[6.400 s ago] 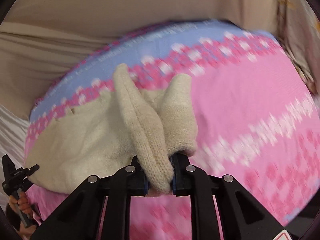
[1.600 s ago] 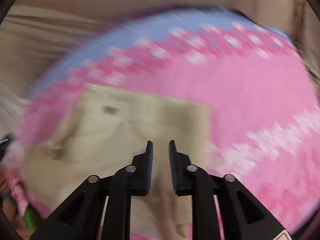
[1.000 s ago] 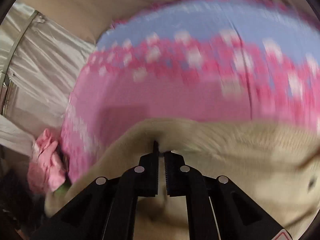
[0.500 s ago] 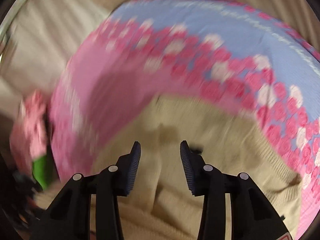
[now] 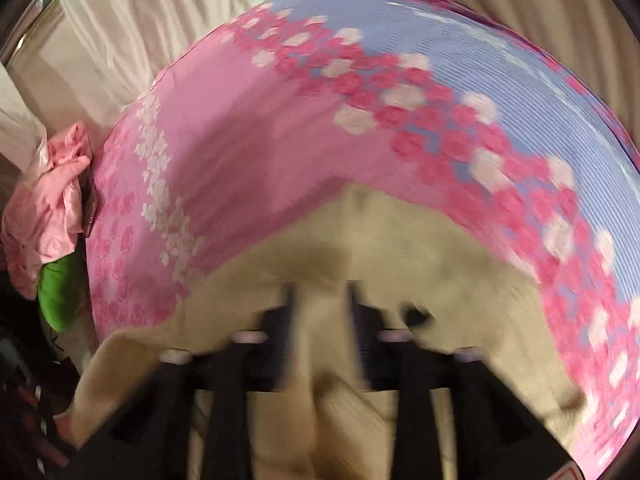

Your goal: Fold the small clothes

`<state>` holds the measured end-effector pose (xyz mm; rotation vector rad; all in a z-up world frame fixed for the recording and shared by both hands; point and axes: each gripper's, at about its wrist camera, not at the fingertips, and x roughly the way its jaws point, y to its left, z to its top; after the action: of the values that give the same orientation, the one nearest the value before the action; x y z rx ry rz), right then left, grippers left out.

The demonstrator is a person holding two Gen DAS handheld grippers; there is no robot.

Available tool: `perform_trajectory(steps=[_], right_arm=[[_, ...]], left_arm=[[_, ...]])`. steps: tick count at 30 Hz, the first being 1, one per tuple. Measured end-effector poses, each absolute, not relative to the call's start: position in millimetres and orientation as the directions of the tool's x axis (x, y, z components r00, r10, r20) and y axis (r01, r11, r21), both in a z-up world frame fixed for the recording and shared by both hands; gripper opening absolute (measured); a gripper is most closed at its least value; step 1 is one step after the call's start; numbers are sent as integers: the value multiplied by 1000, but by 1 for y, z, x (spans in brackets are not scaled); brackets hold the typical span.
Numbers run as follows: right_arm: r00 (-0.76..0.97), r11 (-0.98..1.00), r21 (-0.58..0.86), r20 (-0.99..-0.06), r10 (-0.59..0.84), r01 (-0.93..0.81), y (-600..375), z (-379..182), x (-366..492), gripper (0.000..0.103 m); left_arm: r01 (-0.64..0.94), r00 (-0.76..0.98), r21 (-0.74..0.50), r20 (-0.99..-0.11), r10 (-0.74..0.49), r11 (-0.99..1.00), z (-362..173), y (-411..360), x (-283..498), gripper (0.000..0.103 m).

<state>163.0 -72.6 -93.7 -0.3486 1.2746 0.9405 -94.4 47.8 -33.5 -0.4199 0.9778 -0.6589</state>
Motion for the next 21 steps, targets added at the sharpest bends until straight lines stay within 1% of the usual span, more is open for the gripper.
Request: perform_trajectory(steps=[2, 3, 6, 8, 10, 12, 14, 15, 16, 17, 18, 19, 21], right_arm=[[-70, 600, 330, -907, 414, -729, -96, -100, 163, 42], [-99, 597, 344, -909, 404, -724, -108, -105, 155, 42], [-198, 561, 376, -915, 353, -738, -134, -115, 132, 42], [-220, 552, 387, -912, 345, -738, -136, -122, 124, 42], [-230, 543, 406, -903, 363, -735, -131, -124, 124, 42], [-245, 534, 440, -884, 397, -722, -121, -125, 132, 45], [-286, 523, 472, -872, 398, -710, -115, -134, 133, 47], [-317, 509, 487, -866, 387, -710, -110, -139, 131, 47], [-338, 487, 487, -868, 364, -725, -103, -145, 123, 43], [-347, 470, 475, -876, 336, -744, -99, -148, 117, 22], [-363, 445, 474, -877, 315, -760, -98, -149, 111, 10], [-364, 403, 465, -880, 305, -788, -98, -141, 108, 9], [-296, 365, 399, -905, 306, -841, -100, -116, 115, 8]], left_arm=[[357, 367, -608, -607, -705, 709, -32, 48, -93, 12], [378, 347, -612, -602, -719, 694, -30, 47, -94, 10], [458, 259, -631, -579, -773, 626, -23, 49, -96, 10], [494, 216, -628, -582, -784, 602, -19, 51, -94, 10], [524, 176, -609, -607, -775, 595, -16, 52, -90, 9], [536, 165, -577, -645, -746, 616, -17, 53, -88, 9], [531, 175, -551, -672, -719, 644, -22, 54, -87, 9], [521, 184, -552, -672, -717, 651, -24, 53, -87, 9], [516, 192, -563, -659, -728, 646, -27, 50, -87, 11], [517, 188, -568, -654, -732, 640, -30, 45, -87, 11], [522, 177, -575, -650, -739, 630, -32, 40, -88, 11], [531, 155, -588, -640, -753, 609, -35, 32, -89, 11], [545, 135, -596, -632, -763, 590, -38, 22, -90, 11]])
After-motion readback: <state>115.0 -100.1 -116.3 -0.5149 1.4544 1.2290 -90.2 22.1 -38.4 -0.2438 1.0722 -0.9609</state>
